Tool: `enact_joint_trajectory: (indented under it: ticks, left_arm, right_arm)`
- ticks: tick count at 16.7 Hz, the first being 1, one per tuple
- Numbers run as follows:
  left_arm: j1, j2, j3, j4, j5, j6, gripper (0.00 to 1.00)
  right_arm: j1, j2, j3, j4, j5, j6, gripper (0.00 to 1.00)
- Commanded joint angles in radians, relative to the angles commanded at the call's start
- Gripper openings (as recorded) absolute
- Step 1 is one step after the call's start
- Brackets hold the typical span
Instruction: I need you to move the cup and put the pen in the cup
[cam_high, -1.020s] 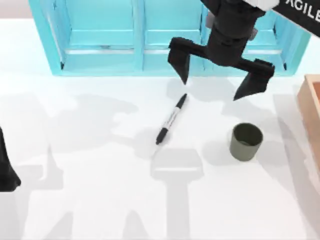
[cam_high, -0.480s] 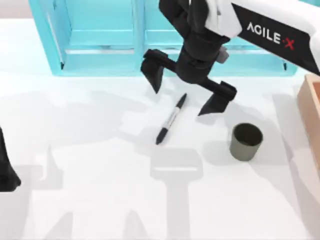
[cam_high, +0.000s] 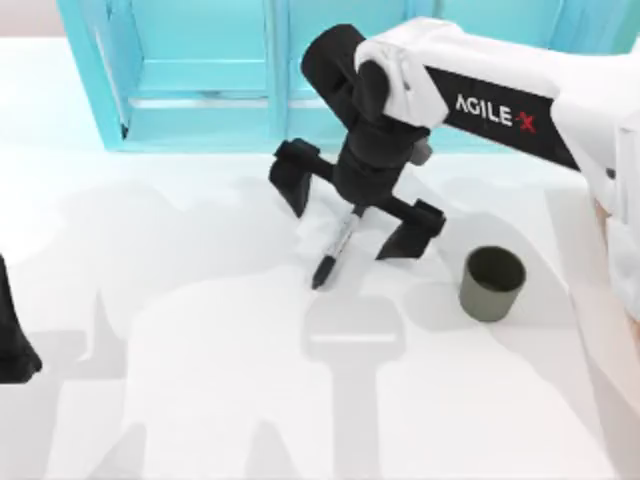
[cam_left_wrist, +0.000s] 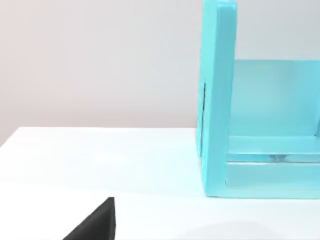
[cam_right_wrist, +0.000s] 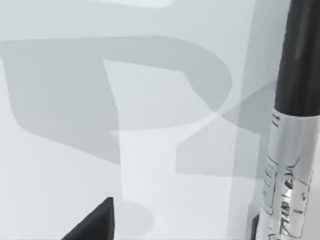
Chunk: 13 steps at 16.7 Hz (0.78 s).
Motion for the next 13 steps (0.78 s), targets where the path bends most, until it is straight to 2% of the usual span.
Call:
enact_joint_trajectory:
  ticks: [3,7,13]
  left_arm:
    - [0.000,0.000,0.000,0.000,0.000,0.000,1.00]
    - [0.000,0.000,0.000,0.000,0.000,0.000,1.00]
    - [0.000,0.000,0.000,0.000,0.000,0.000,1.00]
  right_arm:
    - [0.007,0.048,-0.031,0.074,0.002,0.008,1.00]
    - [0.008,0.051,-0.032,0.078,0.002,0.008,1.00]
    - [0.008,0.051,-0.032,0.078,0.002,0.008,0.55]
